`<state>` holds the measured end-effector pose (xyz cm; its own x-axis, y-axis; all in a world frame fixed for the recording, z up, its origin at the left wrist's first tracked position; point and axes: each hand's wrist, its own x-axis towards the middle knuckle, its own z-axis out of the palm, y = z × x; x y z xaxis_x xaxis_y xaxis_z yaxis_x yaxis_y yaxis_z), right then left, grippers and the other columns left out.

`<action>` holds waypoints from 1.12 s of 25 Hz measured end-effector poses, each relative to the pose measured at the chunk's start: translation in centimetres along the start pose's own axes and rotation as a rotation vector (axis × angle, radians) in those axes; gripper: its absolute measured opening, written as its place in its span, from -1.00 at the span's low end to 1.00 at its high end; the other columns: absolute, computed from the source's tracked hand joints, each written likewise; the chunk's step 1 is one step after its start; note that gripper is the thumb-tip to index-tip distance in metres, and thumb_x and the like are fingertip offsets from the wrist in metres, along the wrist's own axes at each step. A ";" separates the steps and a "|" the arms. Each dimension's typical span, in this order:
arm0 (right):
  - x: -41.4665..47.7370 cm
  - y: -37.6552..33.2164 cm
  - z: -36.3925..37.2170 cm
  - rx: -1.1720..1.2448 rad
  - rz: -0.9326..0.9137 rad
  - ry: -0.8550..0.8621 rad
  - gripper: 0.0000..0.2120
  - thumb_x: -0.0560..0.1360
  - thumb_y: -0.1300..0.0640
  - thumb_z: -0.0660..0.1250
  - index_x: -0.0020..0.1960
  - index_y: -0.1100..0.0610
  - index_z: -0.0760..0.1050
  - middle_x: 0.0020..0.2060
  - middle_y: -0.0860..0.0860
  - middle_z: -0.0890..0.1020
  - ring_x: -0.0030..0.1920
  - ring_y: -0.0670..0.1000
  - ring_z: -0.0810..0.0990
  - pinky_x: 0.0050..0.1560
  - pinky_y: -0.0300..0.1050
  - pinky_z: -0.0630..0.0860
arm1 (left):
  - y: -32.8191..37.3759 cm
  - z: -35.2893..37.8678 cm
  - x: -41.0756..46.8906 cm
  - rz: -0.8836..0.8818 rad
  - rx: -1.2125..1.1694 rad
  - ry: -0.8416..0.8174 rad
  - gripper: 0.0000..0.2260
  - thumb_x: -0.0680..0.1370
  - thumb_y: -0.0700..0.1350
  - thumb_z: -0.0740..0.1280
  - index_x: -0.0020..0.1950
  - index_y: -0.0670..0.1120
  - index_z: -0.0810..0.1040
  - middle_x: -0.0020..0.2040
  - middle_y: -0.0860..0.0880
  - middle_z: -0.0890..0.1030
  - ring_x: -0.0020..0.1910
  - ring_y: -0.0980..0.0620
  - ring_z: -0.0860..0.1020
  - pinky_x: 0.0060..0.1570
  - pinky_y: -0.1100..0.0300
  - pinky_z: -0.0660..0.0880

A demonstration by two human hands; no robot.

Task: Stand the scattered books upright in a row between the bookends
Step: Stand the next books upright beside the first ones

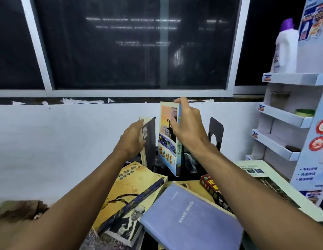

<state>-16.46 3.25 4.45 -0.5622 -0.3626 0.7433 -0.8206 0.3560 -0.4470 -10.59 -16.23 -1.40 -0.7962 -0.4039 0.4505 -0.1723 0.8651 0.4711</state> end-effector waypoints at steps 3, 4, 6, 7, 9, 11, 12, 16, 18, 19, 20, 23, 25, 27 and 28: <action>0.6 0.6 3.2 0.027 0.013 -0.004 -0.65 0.57 0.25 0.35 0.30 0.11 0.33 0.03 0.15 0.65 -0.03 0.13 0.65 -0.12 0.05 0.65 | -0.3 0.4 0.1 0.021 -0.015 0.011 -0.38 0.55 -0.24 0.43 0.57 -0.10 0.29 0.57 -0.12 0.29 0.54 -0.15 0.26 0.47 0.02 0.28; 0.7 0.6 4.2 0.032 0.011 0.006 -0.67 0.59 0.24 0.34 0.30 0.12 0.34 0.04 0.15 0.64 -0.02 0.12 0.64 -0.11 0.02 0.64 | -0.6 0.6 0.2 0.019 -0.027 0.005 -0.38 0.56 -0.24 0.43 0.58 -0.08 0.28 0.59 -0.12 0.25 0.56 -0.14 0.23 0.50 -0.01 0.27; 0.8 0.8 6.0 0.034 0.014 0.033 -0.69 0.61 0.22 0.31 0.31 0.15 0.34 0.07 0.13 0.63 -0.01 0.11 0.63 -0.12 -0.04 0.58 | -1.3 1.0 0.5 0.023 -0.082 -0.003 -0.36 0.55 -0.25 0.43 0.58 -0.05 0.28 0.57 -0.11 0.29 0.54 -0.16 0.27 0.47 -0.09 0.32; 0.7 0.9 6.9 0.026 0.023 0.031 -0.69 0.61 0.22 0.31 0.32 0.16 0.34 0.08 0.11 0.63 -0.02 0.10 0.63 -0.16 -0.11 0.52 | -1.7 1.2 0.5 0.022 -0.111 0.001 -0.36 0.54 -0.26 0.43 0.58 -0.04 0.28 0.55 -0.10 0.33 0.50 -0.16 0.33 0.43 -0.11 0.38; 0.2 1.4 8.8 0.011 0.028 0.008 -0.66 0.60 0.23 0.31 0.34 0.17 0.33 0.10 0.09 0.61 -0.01 0.08 0.62 -0.19 -0.16 0.45 | -2.2 1.4 0.4 0.024 -0.144 0.022 -0.34 0.53 -0.27 0.44 0.58 -0.02 0.29 0.52 -0.07 0.39 0.46 -0.15 0.40 0.38 -0.11 0.43; -0.4 2.2 10.1 0.061 0.041 -0.025 -0.63 0.59 0.26 0.33 0.35 0.18 0.31 0.13 0.12 0.60 0.03 0.11 0.64 -0.13 -0.05 0.58 | -2.3 1.4 0.3 0.030 -0.163 0.034 -0.32 0.52 -0.28 0.45 0.58 -0.01 0.29 0.52 -0.06 0.39 0.47 -0.13 0.39 0.37 -0.10 0.43; -0.6 2.6 10.6 0.085 0.047 -0.031 -0.62 0.58 0.28 0.33 0.34 0.18 0.31 0.15 0.13 0.59 0.05 0.10 0.63 -0.11 -0.05 0.59 | -2.4 1.5 0.2 0.033 -0.170 0.029 -0.31 0.51 -0.28 0.46 0.58 -0.01 0.28 0.53 -0.05 0.38 0.47 -0.12 0.38 0.39 -0.09 0.42; -0.6 3.2 11.5 0.131 0.086 -0.028 -0.68 0.58 0.26 0.32 0.28 0.16 0.32 0.11 0.08 0.57 -0.05 0.01 0.56 -0.28 -0.35 0.34 | -2.2 1.9 0.0 0.054 -0.188 0.015 -0.26 0.49 -0.32 0.46 0.59 0.01 0.26 0.54 -0.02 0.35 0.49 -0.08 0.35 0.42 -0.08 0.40; -0.8 3.3 11.8 0.171 0.083 -0.037 -0.70 0.58 0.27 0.32 0.24 0.15 0.31 0.08 0.08 0.56 -0.07 0.00 0.52 -0.23 -0.32 0.33 | -2.3 2.2 0.0 0.059 -0.215 0.033 -0.26 0.47 -0.34 0.45 0.58 0.02 0.28 0.53 0.00 0.37 0.48 -0.06 0.36 0.40 -0.08 0.41; -0.9 3.4 11.9 0.194 0.084 -0.054 -0.71 0.58 0.26 0.32 0.23 0.14 0.31 0.07 0.07 0.55 -0.07 -0.01 0.52 -0.18 -0.29 0.35 | -2.4 2.3 0.0 0.058 -0.228 0.039 -0.26 0.46 -0.34 0.45 0.57 0.02 0.29 0.52 0.01 0.38 0.48 -0.05 0.37 0.40 -0.07 0.42; -1.1 3.6 12.0 0.209 0.085 -0.070 -0.71 0.58 0.25 0.33 0.23 0.13 0.30 0.06 0.06 0.54 -0.07 -0.01 0.52 -0.16 -0.27 0.36 | -2.5 2.3 0.0 0.058 -0.235 0.043 -0.26 0.46 -0.35 0.45 0.57 0.03 0.30 0.51 0.02 0.39 0.47 -0.04 0.38 0.39 -0.07 0.42; -1.3 4.0 11.5 0.213 0.091 -0.113 -0.71 0.59 0.19 0.35 0.22 0.11 0.29 -0.05 0.02 0.51 -0.19 -0.13 0.47 -0.27 -0.41 0.34 | -2.3 2.1 -0.2 0.064 -0.237 0.039 -0.26 0.47 -0.34 0.46 0.57 0.04 0.29 0.52 0.03 0.38 0.44 -0.06 0.41 0.38 -0.03 0.44; -1.3 4.3 10.4 0.249 0.103 -0.217 -0.67 0.60 0.11 0.36 0.28 0.05 0.30 0.03 -0.01 0.54 -0.09 -0.15 0.53 -0.18 -0.47 0.37 | -2.1 1.9 -0.3 0.062 -0.245 0.026 -0.26 0.48 -0.35 0.47 0.57 0.04 0.27 0.52 0.02 0.38 0.42 -0.06 0.44 0.35 0.09 0.46; -1.3 4.8 9.5 0.301 0.094 -0.372 -0.55 0.59 0.07 0.37 0.40 -0.10 0.26 0.27 -0.04 0.51 0.21 -0.11 0.53 0.12 -0.30 0.45 | -2.2 1.7 -0.3 0.056 -0.254 0.014 -0.24 0.48 -0.33 0.48 0.58 0.04 0.25 0.52 0.02 0.37 0.40 -0.06 0.46 0.28 0.19 0.49; -1.4 5.0 9.1 0.305 0.085 -0.436 -0.47 0.59 0.09 0.38 0.44 -0.18 0.22 0.36 -0.05 0.47 0.31 -0.09 0.50 0.22 -0.15 0.48 | -2.3 1.6 -0.3 0.060 -0.254 0.010 -0.23 0.48 -0.33 0.49 0.59 0.04 0.24 0.53 0.03 0.36 0.40 -0.06 0.46 0.24 0.26 0.49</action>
<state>-20.67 -2.30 -3.32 -0.5653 -0.6902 0.4518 -0.7263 0.1567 -0.6693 -10.87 -17.61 -3.83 -0.7948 -0.3578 0.4902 0.0276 0.7855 0.6182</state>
